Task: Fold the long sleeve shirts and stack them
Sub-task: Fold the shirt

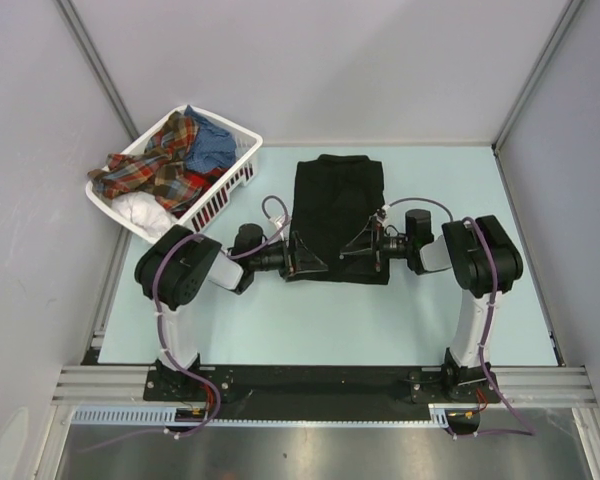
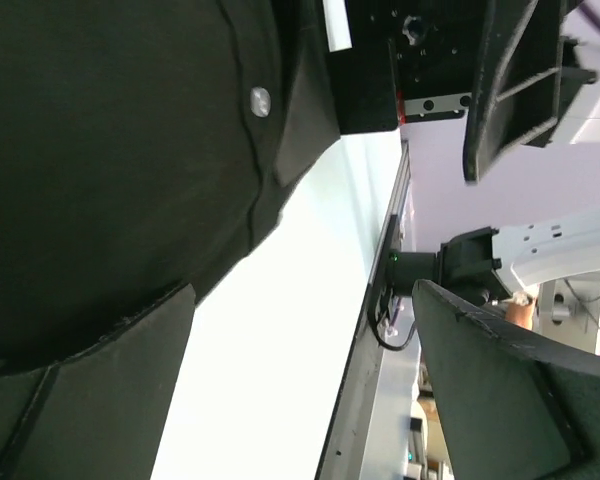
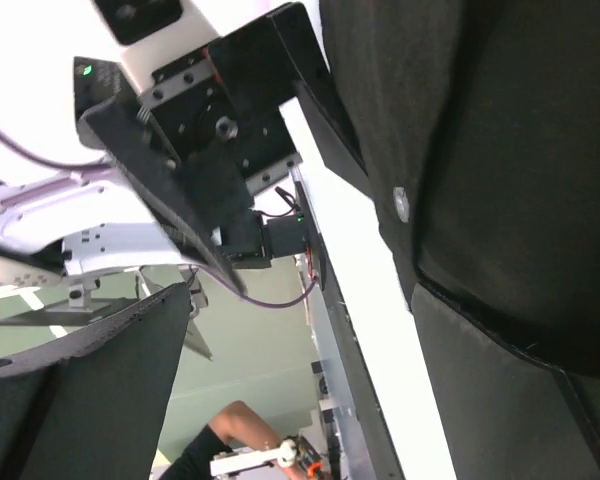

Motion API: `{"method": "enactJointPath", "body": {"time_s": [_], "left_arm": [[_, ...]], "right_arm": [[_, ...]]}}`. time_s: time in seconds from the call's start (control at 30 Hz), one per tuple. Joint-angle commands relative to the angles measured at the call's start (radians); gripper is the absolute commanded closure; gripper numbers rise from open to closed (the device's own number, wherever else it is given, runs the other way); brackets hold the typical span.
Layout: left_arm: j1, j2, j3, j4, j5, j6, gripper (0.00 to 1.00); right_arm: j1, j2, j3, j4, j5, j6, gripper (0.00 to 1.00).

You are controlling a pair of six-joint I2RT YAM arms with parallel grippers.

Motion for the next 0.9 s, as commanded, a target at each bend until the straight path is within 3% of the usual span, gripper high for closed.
{"method": "enactJointPath", "body": {"time_s": [0.0,0.17,0.3,0.43,0.47,0.5,0.57,0.6,0.63,0.67,0.73,0.77,0.87], "left_arm": [[0.089,0.042,-0.063,-0.061,-0.032,0.049,0.02],[0.181,-0.016,-0.11,-0.135,0.008,0.111,0.03],[0.261,-0.099,-0.127,-0.214,0.066,0.199,0.03],[0.252,-0.313,-0.057,-0.516,0.089,0.515,0.03],[0.226,-0.351,0.018,-0.623,0.054,0.618,0.05],[0.207,-0.428,0.057,-0.817,0.014,0.843,0.07],[0.143,-0.503,0.135,-0.973,-0.107,1.096,0.17],[0.042,-0.534,0.141,-1.042,-0.291,1.327,0.2],[-0.012,-0.588,0.138,-1.047,-0.379,1.421,0.24],[-0.105,-0.611,0.1,-1.029,-0.458,1.501,0.32],[-0.197,-0.634,0.05,-0.931,-0.619,1.715,0.36],[-0.286,-0.625,0.008,-0.9,-0.667,1.778,0.37],[-0.394,-0.555,-0.017,-0.788,-0.773,1.886,0.38]], "right_arm": [[-0.105,0.074,-0.028,-0.172,0.058,-0.163,0.0],[-0.174,-0.02,0.003,-0.455,0.038,-0.388,0.0],[-0.199,-0.104,0.115,-0.849,0.039,-0.653,0.0],[-0.223,-0.175,0.259,-1.041,0.062,-0.822,0.02],[-0.219,-0.185,0.279,-1.046,0.076,-0.833,0.03],[-0.211,-0.192,0.325,-1.043,0.091,-0.84,0.05],[-0.168,-0.193,0.368,-1.038,0.145,-0.857,0.19],[-0.15,-0.186,0.415,-1.049,0.168,-0.892,0.26],[-0.134,-0.175,0.441,-1.052,0.211,-0.909,0.4],[-0.099,-0.148,0.463,-1.049,0.231,-0.926,0.46],[-0.07,-0.118,0.526,-1.037,0.278,-0.945,0.56],[-0.038,-0.077,0.547,-1.037,0.289,-0.949,0.57],[-0.004,-0.017,0.624,-1.038,0.324,-0.966,0.59]]}}
